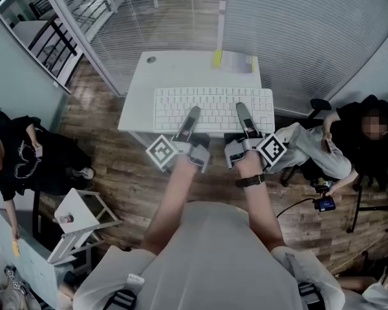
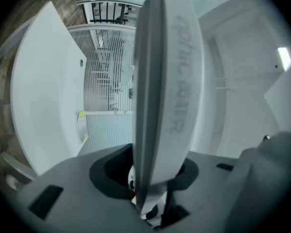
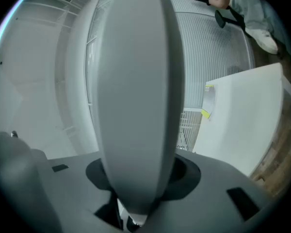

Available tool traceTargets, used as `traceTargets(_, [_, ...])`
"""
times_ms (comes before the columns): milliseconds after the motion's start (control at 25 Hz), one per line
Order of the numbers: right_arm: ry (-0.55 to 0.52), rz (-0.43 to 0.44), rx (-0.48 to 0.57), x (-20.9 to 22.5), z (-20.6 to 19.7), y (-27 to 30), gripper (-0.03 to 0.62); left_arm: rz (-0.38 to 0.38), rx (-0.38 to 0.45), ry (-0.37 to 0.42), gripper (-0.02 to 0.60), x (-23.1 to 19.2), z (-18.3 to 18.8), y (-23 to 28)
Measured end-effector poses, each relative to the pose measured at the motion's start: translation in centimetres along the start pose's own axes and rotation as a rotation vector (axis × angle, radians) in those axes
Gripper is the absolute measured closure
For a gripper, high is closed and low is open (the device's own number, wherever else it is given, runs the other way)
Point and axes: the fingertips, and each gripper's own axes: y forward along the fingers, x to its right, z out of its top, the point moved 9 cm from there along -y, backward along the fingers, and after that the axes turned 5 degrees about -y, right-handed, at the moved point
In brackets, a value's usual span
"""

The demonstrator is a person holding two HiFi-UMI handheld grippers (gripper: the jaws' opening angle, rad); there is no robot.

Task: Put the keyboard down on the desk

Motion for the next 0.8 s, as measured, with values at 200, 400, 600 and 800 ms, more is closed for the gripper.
traceTargets(200, [-0.002, -0.01, -0.001, 0.0, 0.1, 0.0, 0.407, 0.005, 0.003, -0.013, 0.442, -0.1, 0.0, 0.1])
traceTargets(400, [-0.018, -0.011, -0.036, -0.9, 0.6, 0.2, 0.402, 0.018, 0.025, -0.028, 0.442, 0.5, -0.4, 0.0])
traceTargets(600, [0.064, -0.005, -0.04, 0.4, 0.2, 0.5, 0.399, 0.054, 0.046, 0.0, 0.442, 0.2, -0.3, -0.3])
traceTargets(800, [0.117, -0.012, -0.044, 2.4, 0.0, 0.5, 0.398, 0.075, 0.052, 0.016, 0.44, -0.8, -0.3, -0.4])
